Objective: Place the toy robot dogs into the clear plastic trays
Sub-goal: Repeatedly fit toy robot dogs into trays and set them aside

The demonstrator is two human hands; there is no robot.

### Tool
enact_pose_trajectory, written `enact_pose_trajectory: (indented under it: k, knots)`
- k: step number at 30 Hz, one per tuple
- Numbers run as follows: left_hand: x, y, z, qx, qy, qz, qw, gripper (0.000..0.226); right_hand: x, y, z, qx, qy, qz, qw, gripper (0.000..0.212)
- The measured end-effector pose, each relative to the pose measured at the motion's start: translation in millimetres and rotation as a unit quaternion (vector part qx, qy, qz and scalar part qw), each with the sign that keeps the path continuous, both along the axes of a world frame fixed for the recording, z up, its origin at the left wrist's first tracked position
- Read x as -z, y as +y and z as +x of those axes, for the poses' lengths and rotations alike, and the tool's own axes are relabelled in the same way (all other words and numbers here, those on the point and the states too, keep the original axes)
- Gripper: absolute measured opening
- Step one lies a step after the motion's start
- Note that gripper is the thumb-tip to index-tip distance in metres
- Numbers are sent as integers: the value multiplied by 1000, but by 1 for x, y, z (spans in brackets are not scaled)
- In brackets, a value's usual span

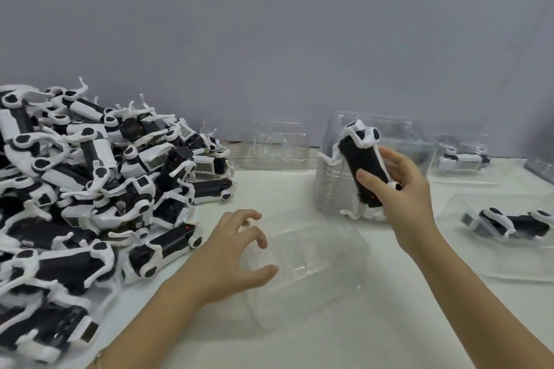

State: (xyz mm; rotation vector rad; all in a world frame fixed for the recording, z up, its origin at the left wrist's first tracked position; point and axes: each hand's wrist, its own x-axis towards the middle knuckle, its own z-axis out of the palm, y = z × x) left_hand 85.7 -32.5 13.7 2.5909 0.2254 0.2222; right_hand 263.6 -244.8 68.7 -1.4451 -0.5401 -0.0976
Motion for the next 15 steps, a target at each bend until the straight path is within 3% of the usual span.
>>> enact_pose_trajectory:
  k: [2,3,6,7,10,11,13,15]
  knots:
    - [-5,-14,-6,-66,59,156,984,87,5,-1,-1,-2,9,-7,1000,44]
    - [-9,-23,-11,-91,87,187,974,102,6,0,-2,-3,15,-8,1000,43]
    - [-20,-49,-27,-92,78,136,983,129,8,4,-4,-11,25,-4,1000,42]
    - [-22,-54,-34,-72,42,114,990,123,8,6,-6,-17,25,-6,1000,42]
    - [-27,-46,-40,-15,-148,14,989,52,7,7,-9,-41,28,-18,999,43]
    - [-28,-35,-39,-3,-192,4,981,40,7,7,-9,-51,32,-24,998,43]
    - [-21,-10,-36,40,-194,17,980,40,5,7,-11,-63,35,-40,997,44]
    - [-11,12,-31,59,-127,17,990,45,4,6,-12,-67,34,-55,996,47]
